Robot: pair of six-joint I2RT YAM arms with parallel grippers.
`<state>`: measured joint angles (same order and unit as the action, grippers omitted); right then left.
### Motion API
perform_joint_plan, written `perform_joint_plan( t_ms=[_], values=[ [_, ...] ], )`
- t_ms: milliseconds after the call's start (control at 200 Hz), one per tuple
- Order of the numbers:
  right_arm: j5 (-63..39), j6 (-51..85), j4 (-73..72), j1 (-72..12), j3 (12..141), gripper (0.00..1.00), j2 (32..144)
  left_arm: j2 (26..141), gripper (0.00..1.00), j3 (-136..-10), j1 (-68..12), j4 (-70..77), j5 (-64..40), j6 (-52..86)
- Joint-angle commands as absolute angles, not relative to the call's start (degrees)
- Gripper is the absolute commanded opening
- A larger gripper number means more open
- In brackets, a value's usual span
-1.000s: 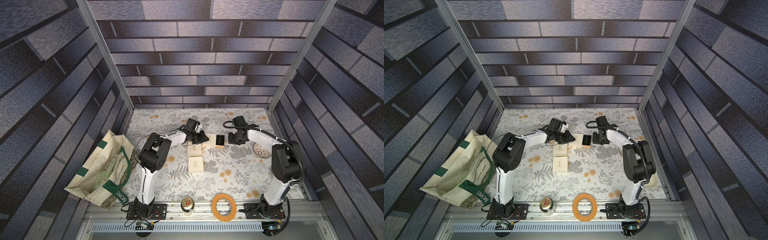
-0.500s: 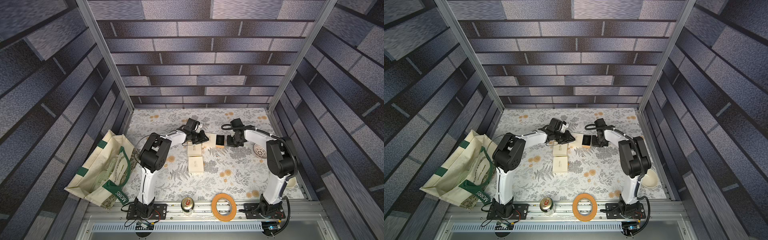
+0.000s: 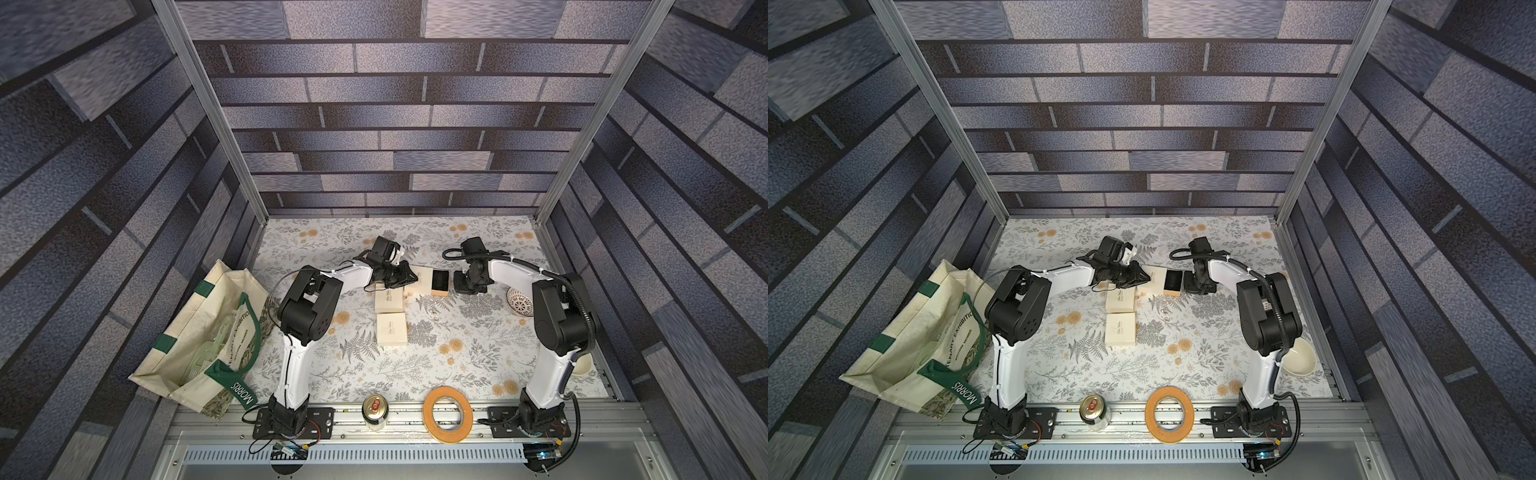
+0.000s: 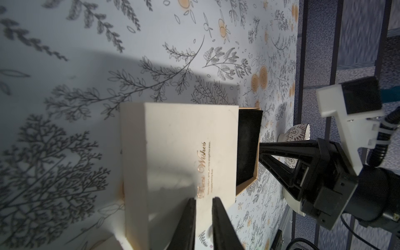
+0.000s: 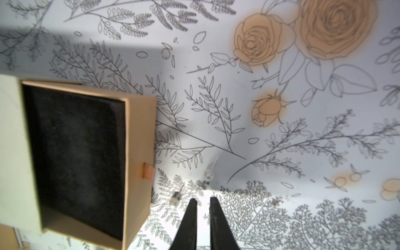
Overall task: Take out the earrings from the drawer-style jewelry box
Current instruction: Place the earring at the center of the board.
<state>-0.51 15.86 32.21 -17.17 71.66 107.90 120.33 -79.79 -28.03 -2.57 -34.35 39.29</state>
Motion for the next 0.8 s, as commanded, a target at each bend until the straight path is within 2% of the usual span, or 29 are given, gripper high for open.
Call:
perform_joint_plan(
  t_ms=[0, 150, 461, 791],
  values=[
    [-0.22, 15.75, 32.24, -16.92, 72.14, 0.17, 107.63, 121.64, 0.18, -77.09, -26.98, -11.58, -29.27, 38.85],
    [-2.62, 15.14, 33.31, -16.96, 73.62, 0.18, 105.21, 121.53, 0.18, -76.99, -26.98, -11.53, -29.27, 38.84],
    [-14.37, 15.90, 32.37, -17.47, 76.53, 0.20, 102.77, 121.71, 0.18, -77.12, -26.98, -11.29, -29.31, 38.97],
    [-14.26, 17.12, 31.64, -20.01, 77.77, 0.20, 107.18, 121.73, 0.18, -76.99, -27.05, -11.34, -29.36, 38.97]
  ],
)
